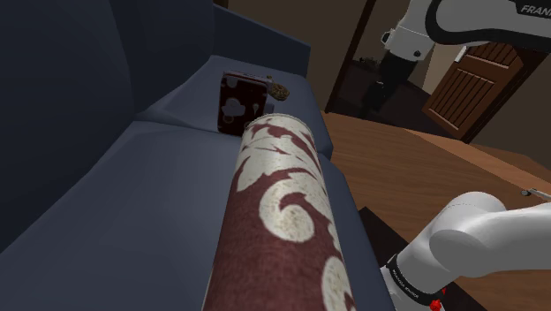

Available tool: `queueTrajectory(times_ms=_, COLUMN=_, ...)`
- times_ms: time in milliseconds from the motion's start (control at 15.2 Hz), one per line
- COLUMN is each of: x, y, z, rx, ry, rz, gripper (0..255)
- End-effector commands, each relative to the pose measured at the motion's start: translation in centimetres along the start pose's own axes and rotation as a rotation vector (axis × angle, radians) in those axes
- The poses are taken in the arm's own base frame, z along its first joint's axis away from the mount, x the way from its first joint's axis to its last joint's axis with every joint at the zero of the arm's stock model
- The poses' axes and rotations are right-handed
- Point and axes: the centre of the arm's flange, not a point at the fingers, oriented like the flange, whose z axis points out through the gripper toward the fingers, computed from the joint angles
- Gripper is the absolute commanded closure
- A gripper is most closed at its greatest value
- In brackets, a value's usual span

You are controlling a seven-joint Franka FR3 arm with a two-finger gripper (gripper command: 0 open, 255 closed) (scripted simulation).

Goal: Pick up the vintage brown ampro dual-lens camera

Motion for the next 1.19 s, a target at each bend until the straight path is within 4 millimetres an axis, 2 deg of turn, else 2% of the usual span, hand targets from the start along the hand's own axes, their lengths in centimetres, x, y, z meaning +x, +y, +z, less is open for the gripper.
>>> queueTrajectory(times_ms=0, x=0.0, y=0.0, z=0.0, rx=0.000, ry=0.000, rz=0.000, gripper=0)
queueTrajectory(times_ms=528, x=8.6, y=0.1, z=3.8, rx=0.099, ry=0.085, rz=-0.259, gripper=0)
queueTrajectory(times_ms=1122, x=18.3, y=-2.9, z=7.0, rx=0.210, ry=0.180, rz=-0.550, gripper=0)
